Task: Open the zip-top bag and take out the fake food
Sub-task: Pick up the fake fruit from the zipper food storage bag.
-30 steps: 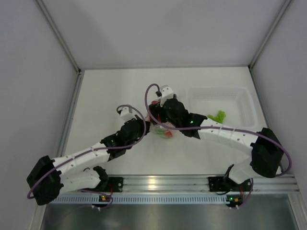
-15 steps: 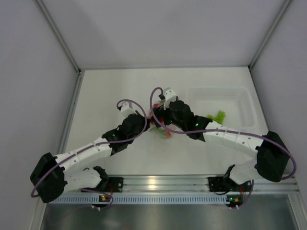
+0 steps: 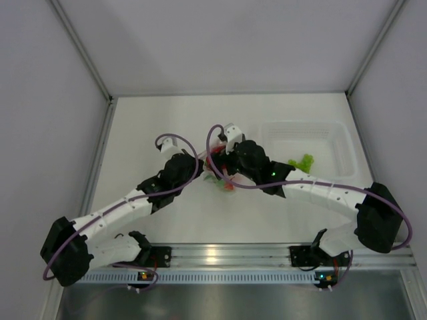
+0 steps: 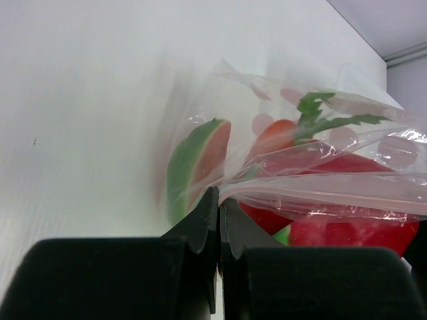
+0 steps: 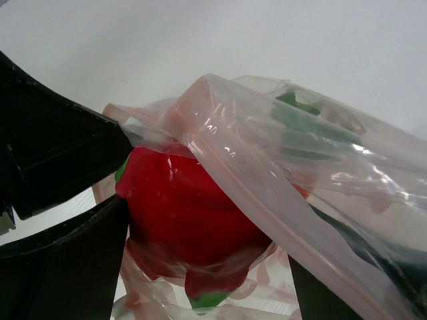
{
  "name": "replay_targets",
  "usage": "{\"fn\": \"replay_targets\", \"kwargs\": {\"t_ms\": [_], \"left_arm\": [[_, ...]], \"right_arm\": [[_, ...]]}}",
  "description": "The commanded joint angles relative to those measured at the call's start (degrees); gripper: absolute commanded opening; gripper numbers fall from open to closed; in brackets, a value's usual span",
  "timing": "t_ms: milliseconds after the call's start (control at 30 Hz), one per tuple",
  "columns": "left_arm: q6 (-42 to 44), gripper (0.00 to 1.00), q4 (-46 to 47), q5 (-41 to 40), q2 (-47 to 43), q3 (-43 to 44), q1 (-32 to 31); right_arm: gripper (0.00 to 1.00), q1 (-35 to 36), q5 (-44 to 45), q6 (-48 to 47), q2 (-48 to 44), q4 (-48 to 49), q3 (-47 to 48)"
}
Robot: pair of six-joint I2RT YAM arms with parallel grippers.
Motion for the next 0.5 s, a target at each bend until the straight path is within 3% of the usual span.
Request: {"fn": "replay_targets", "kwargs": {"t_ms": [0, 300, 467], "left_arm": [[3.3, 0.0, -4.8, -12.5, -1.3, 0.1, 3.8], [4.3, 0.0, -6.0, -9.9, 2.9, 3.4, 4.9], [4.3, 0.0, -6.0, -6.5, 5.6, 4.8, 5.3]], "right_arm": [[0.0, 0.5, -2.8, -2.1, -3.3, 4.0, 0.1], [0.0, 1.0, -17.8, -12.0, -5.6, 17.6, -8.2], [0.0, 1.0, -24.0, -14.6, -7.7, 20.4, -10.5]]}}
